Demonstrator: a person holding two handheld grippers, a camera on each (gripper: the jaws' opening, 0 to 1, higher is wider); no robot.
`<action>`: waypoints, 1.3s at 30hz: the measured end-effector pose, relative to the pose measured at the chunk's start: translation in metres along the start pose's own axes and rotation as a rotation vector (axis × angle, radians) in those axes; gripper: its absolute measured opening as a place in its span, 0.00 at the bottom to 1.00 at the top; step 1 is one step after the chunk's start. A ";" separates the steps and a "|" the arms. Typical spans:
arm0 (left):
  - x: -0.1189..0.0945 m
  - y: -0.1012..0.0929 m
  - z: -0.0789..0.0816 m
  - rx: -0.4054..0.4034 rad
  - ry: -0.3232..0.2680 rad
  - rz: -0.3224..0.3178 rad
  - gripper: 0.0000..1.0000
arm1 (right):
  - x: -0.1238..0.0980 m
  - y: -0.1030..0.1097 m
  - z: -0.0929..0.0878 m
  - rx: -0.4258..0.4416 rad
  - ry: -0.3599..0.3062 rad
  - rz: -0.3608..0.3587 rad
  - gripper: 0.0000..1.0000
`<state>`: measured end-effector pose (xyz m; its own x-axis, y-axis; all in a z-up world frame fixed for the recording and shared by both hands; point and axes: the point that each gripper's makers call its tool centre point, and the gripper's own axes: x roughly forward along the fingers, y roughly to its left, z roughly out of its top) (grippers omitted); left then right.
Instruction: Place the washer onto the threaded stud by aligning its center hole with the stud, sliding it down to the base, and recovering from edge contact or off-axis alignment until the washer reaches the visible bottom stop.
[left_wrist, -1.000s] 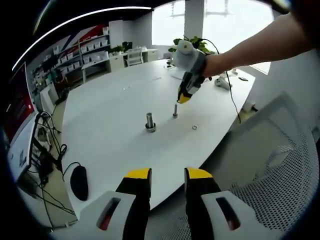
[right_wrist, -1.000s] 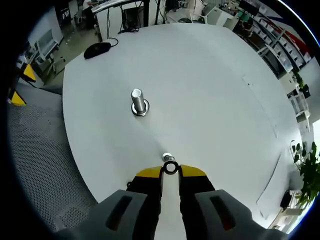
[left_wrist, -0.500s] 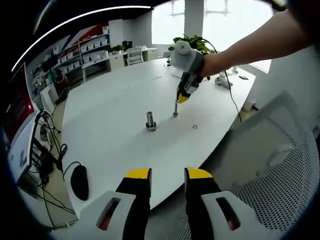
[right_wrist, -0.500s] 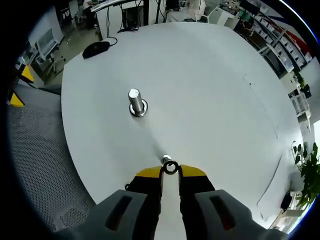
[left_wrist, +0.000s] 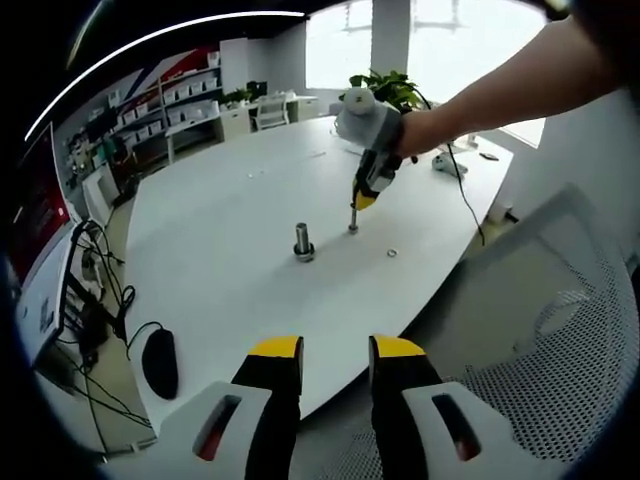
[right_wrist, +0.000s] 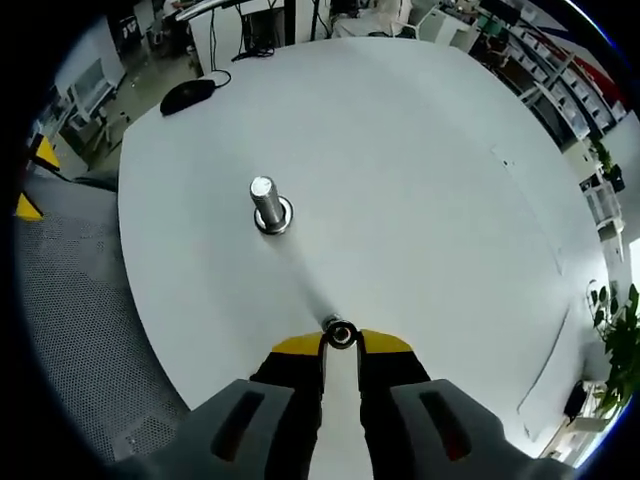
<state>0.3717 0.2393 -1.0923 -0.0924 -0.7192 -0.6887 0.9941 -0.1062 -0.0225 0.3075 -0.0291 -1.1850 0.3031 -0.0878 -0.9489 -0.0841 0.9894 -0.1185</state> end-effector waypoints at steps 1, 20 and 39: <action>0.000 0.000 -0.001 0.000 0.001 0.001 0.24 | 0.000 0.000 0.000 0.000 0.000 0.001 0.14; 0.001 0.002 -0.002 -0.011 0.010 0.002 0.24 | 0.022 0.005 -0.008 0.002 0.037 0.025 0.14; 0.005 0.001 -0.005 -0.019 0.019 -0.007 0.24 | 0.036 0.010 -0.018 0.049 0.066 0.040 0.15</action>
<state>0.3730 0.2392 -1.0990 -0.0985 -0.7054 -0.7019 0.9943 -0.0980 -0.0411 0.3000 -0.0249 -1.2253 0.2368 -0.0536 -0.9701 -0.0480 0.9966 -0.0668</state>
